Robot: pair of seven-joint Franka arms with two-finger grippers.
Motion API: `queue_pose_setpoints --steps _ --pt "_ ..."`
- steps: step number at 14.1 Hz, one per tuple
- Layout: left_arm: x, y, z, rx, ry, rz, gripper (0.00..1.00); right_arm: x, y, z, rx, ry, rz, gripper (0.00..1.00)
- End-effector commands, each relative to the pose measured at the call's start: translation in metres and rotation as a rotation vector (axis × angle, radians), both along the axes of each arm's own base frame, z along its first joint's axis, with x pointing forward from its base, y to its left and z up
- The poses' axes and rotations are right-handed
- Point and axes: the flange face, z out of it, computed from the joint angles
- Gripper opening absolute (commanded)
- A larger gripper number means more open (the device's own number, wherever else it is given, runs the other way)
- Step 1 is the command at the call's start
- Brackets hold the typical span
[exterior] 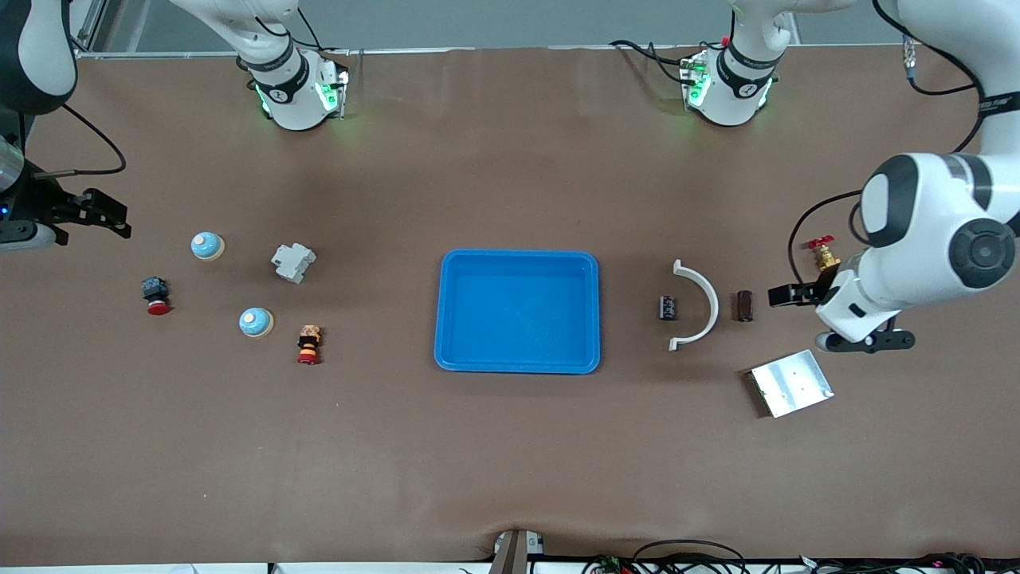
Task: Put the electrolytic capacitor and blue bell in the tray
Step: 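Grasp the capacitor with the left gripper while the right gripper grasps the bell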
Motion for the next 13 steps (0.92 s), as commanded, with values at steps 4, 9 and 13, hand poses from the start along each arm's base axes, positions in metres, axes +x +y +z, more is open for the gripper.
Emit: queue_pose_setpoints --steps 4,9,13 --pt "-0.017 -0.012 -0.059 0.041 -0.051 -0.090 1.00 -0.031 -0.014 -0.047 -0.018 -0.012 0.025 1.00" --pt "-0.035 -0.012 -0.106 0.036 -0.045 -0.098 1.00 -0.051 -0.024 -0.088 -0.020 -0.027 0.025 1.00" --pt "-0.049 -0.011 -0.132 0.030 -0.035 -0.097 1.00 -0.066 -0.027 -0.124 -0.020 -0.042 0.010 1.00"
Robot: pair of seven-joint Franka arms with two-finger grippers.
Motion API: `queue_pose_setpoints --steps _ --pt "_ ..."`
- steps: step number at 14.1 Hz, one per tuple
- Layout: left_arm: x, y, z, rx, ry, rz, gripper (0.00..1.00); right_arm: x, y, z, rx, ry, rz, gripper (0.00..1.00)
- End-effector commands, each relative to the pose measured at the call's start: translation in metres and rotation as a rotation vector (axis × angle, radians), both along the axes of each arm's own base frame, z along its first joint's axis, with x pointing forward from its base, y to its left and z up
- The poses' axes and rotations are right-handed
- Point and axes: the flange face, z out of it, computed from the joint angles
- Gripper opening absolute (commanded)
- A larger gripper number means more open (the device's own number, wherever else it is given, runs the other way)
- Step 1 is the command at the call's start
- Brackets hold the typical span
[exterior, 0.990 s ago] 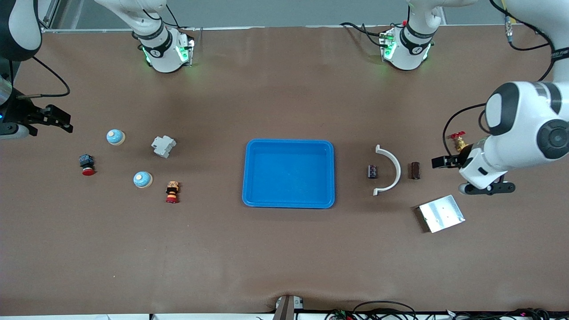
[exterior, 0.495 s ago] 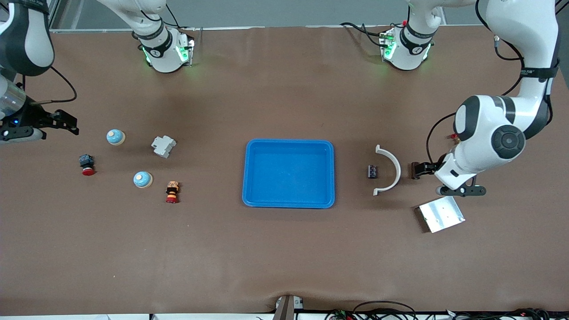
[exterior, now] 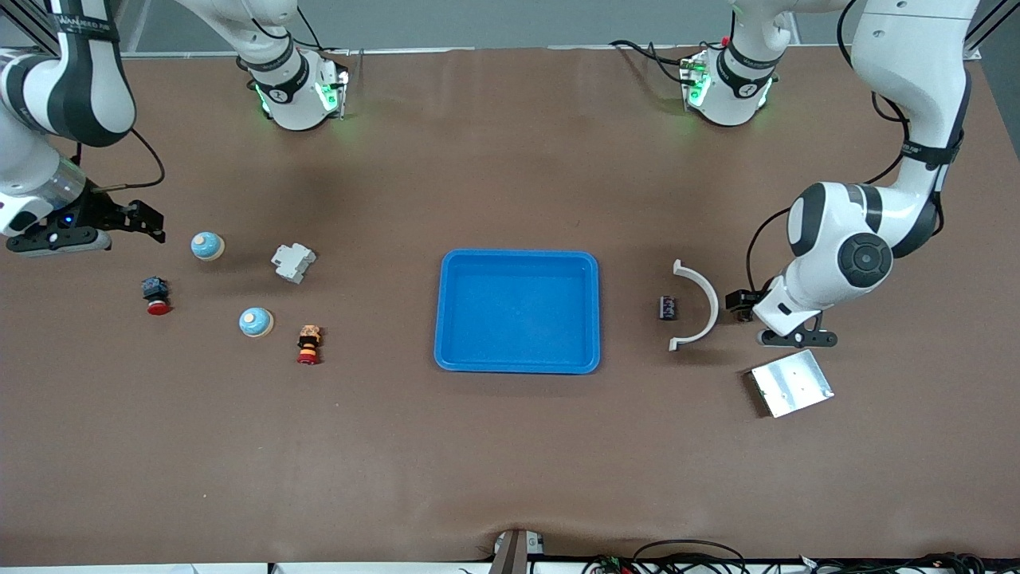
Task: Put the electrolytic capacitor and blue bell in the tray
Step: 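Grasp the capacitor with the left gripper while the right gripper grasps the bell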
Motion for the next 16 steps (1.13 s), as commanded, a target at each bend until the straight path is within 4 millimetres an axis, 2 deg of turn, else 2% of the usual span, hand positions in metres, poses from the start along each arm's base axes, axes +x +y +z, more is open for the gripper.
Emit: queue_pose_setpoints --steps 1,5,11,13,16 --pt "-0.009 0.003 -0.010 0.002 -0.002 -0.018 1.00 -0.021 -0.006 -0.017 -0.008 -0.012 -0.010 1.00" --pt "-0.020 0.005 -0.025 0.003 0.032 -0.018 1.00 -0.021 -0.020 -0.040 -0.002 -0.007 -0.024 1.00" --pt "-0.018 0.011 -0.038 -0.004 0.003 -0.005 1.00 -0.026 -0.048 -0.086 0.029 0.018 -0.017 1.00" --pt "-0.018 0.012 -0.044 -0.005 0.008 -0.004 1.00 -0.027 -0.052 -0.098 0.061 0.013 -0.010 1.00" --pt "-0.020 0.011 -0.050 -0.007 0.008 -0.002 1.00 -0.047 -0.046 -0.124 0.040 -0.034 -0.019 1.00"
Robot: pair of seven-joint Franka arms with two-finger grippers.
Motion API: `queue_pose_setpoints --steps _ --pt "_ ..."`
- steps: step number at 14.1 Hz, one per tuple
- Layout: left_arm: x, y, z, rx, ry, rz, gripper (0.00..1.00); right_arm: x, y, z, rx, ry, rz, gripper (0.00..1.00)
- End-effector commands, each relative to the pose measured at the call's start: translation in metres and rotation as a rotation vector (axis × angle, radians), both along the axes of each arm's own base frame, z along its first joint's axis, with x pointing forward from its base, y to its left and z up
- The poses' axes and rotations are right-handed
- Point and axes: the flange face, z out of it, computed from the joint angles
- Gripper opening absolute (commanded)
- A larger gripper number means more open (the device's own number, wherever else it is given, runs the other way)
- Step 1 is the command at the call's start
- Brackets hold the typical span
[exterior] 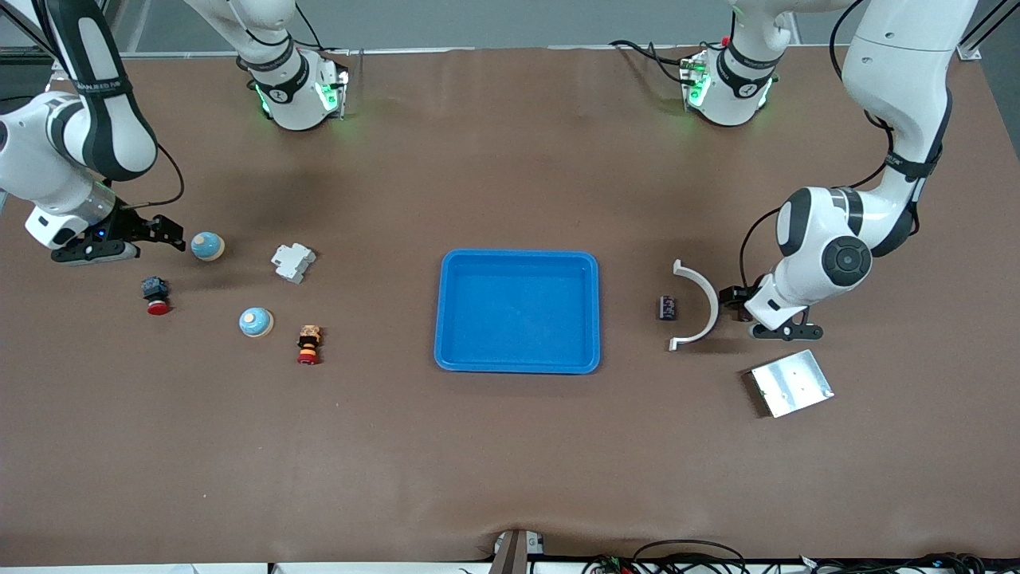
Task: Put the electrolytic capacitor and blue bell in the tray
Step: 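Grasp the capacitor with the left gripper while the right gripper grasps the bell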
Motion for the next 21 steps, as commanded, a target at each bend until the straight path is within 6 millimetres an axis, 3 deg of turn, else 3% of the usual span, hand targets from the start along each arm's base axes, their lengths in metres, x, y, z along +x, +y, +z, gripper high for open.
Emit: queue_pose_setpoints --steps 1,3,8,11,16,21 --pt "-0.003 0.001 -0.005 -0.001 -0.009 -0.018 1.00 -0.025 0.008 -0.025 -0.025 -0.056 -0.001 1.00" --pt "-0.003 0.001 -0.007 -0.002 -0.018 -0.018 1.00 -0.033 0.012 -0.043 -0.025 -0.048 0.004 1.00" --pt "-0.003 0.002 -0.009 -0.004 -0.024 -0.020 0.98 -0.042 0.017 -0.060 -0.012 -0.018 0.005 1.00" --pt "-0.002 0.003 -0.008 -0.004 -0.025 -0.018 0.60 -0.044 0.018 -0.070 -0.006 -0.003 0.004 1.00" --pt "-0.002 0.005 -0.007 -0.003 -0.027 -0.008 0.17 -0.047 0.019 -0.081 0.005 0.019 0.004 1.00" --pt "-0.001 0.004 -0.003 -0.002 -0.035 0.003 0.06 -0.048 0.020 -0.096 0.003 0.019 0.005 1.00"
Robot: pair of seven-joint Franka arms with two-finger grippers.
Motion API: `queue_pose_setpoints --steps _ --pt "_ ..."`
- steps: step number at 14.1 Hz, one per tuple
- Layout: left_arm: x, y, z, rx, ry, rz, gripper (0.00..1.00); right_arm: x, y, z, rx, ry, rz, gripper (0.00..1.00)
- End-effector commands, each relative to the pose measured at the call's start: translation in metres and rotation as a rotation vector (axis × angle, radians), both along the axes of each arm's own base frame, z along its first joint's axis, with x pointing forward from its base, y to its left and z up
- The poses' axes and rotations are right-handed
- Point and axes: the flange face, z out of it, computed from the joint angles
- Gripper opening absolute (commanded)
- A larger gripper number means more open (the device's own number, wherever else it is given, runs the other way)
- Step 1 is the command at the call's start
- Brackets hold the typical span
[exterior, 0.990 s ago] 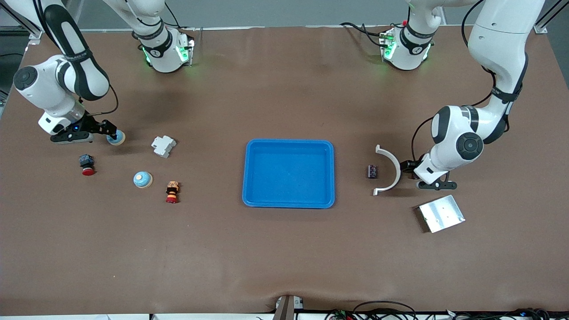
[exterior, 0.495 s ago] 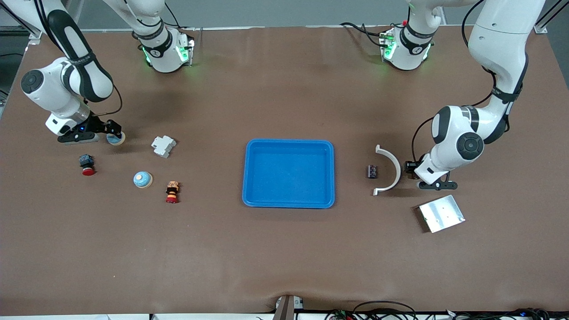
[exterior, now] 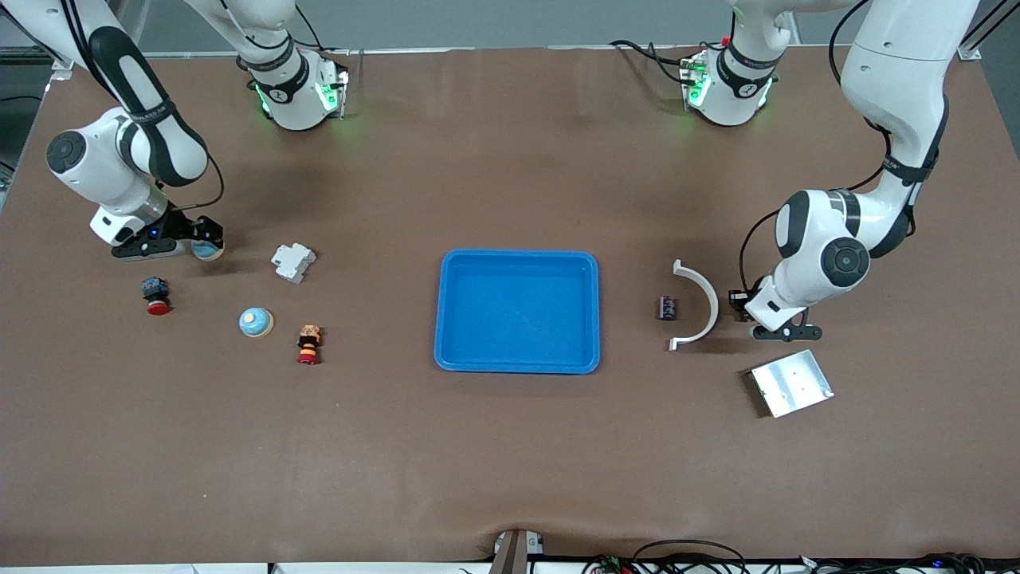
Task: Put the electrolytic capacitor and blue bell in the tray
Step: 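Grasp the capacitor with the left gripper while the right gripper grasps the bell, then move the capacitor and bell over the blue tray with both grippers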
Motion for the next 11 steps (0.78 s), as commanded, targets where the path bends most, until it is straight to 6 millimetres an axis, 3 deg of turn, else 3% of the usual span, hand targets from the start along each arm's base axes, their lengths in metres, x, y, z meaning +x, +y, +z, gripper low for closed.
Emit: queue_pose_setpoints --steps 1,6,8,11 --pt "0.001 0.000 0.010 0.002 -0.025 -0.005 0.06 -0.005 0.001 -0.012 0.006 0.000 0.007 1.00" --pt "0.011 -0.003 0.041 0.001 -0.048 0.049 0.06 -0.006 0.002 -0.016 0.006 0.002 0.008 1.00" --pt "0.013 -0.012 0.055 0.004 -0.029 0.084 0.06 -0.007 0.002 -0.016 0.007 0.003 0.008 1.00" --pt "0.018 -0.034 0.090 0.018 0.019 0.177 0.06 -0.008 0.002 -0.018 0.009 0.009 0.007 0.57"
